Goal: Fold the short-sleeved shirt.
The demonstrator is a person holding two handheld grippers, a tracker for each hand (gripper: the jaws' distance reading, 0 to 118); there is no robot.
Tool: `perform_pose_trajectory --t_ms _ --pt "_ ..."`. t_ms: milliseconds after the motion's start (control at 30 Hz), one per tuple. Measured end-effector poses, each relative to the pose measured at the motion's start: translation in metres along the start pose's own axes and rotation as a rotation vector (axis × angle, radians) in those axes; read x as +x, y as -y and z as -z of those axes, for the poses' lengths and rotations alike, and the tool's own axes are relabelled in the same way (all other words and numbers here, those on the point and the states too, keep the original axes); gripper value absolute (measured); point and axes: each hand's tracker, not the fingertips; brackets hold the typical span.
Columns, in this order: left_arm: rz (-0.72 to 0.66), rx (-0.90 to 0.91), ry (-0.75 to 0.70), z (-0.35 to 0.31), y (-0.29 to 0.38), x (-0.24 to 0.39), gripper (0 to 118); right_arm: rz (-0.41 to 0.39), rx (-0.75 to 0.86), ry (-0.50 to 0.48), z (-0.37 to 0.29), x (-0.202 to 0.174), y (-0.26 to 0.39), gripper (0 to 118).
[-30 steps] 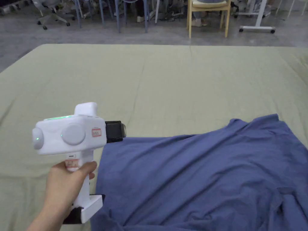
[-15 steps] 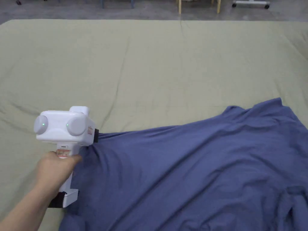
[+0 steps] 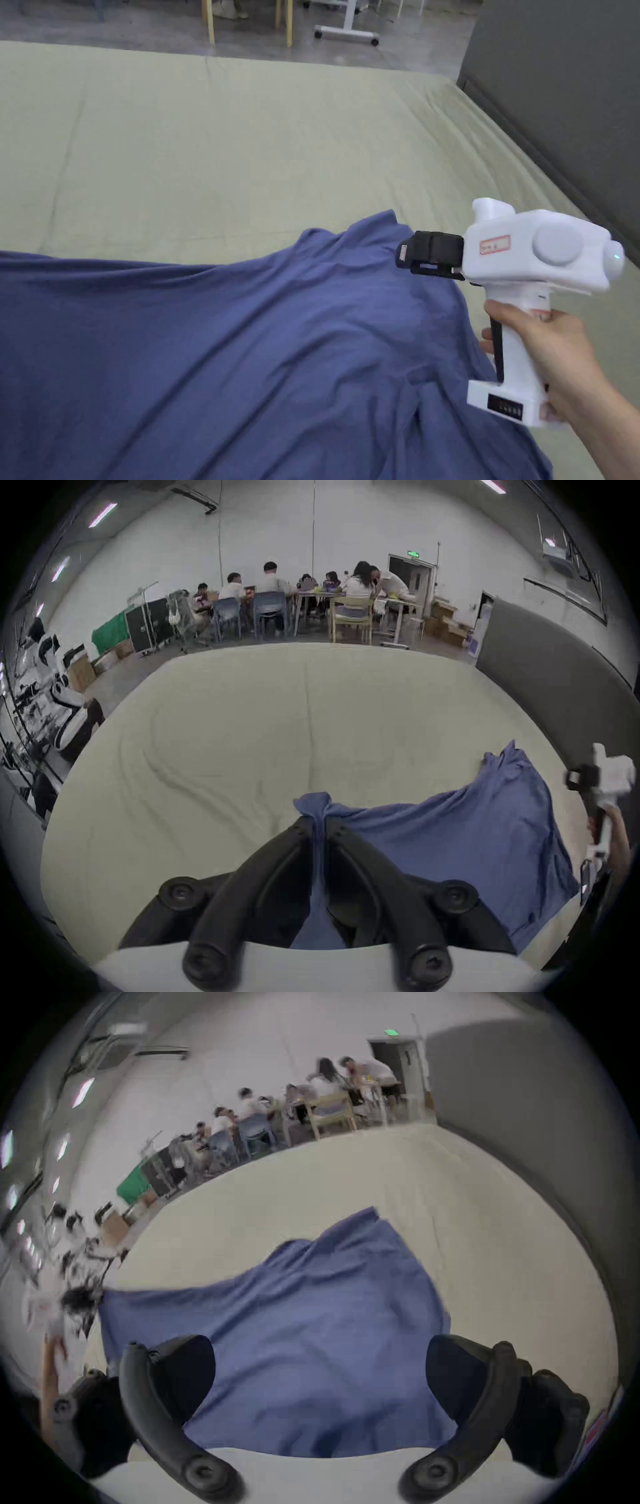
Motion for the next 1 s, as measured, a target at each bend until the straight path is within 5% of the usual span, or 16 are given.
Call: perform_pose_trajectory --t_ms 133,167,233,300,433,533,833,1000 --pt "-0.037 -0.038 0.019 0.008 0.009 0.001 5 -0.121 -0.149 0.235 0.071 0.004 -0.025 117" --pt "-0.033 -0.043 0.016 0.01 0.011 0.001 5 -0.132 -0.18 0.265 0.081 0.01 -0.019 102" --pt "-0.026 -0.06 0.007 0.013 0.013 0.001 5 -0.168 -0.228 0.269 0.089 0.007 -0.018 7" --pt "-0.036 -0.065 0.015 0.015 0.014 -0.001 5 -0.137 -0.207 0.175 0.096 0.017 -0.018 6" --pt "-0.055 -0.067 0.028 0.018 0.011 -0.003 5 -0.286 -0.106 0.243 0.073 0.002 -0.002 5" --pt "-0.064 -0.043 0.045 0.009 0.002 -0.001 5 -0.22 0.027 0.181 0.038 -0.002 -0.002 5" --pt "-0.022 0.185 0.092 -0.079 -0.114 0.007 5 -0.281 0.351 0.086 -0.142 -0.059 -0.08 5" --pt "0.025 0.349 0.009 -0.147 -0.211 0.004 5 -0.245 0.584 0.073 -0.26 -0.092 -0.158 5"
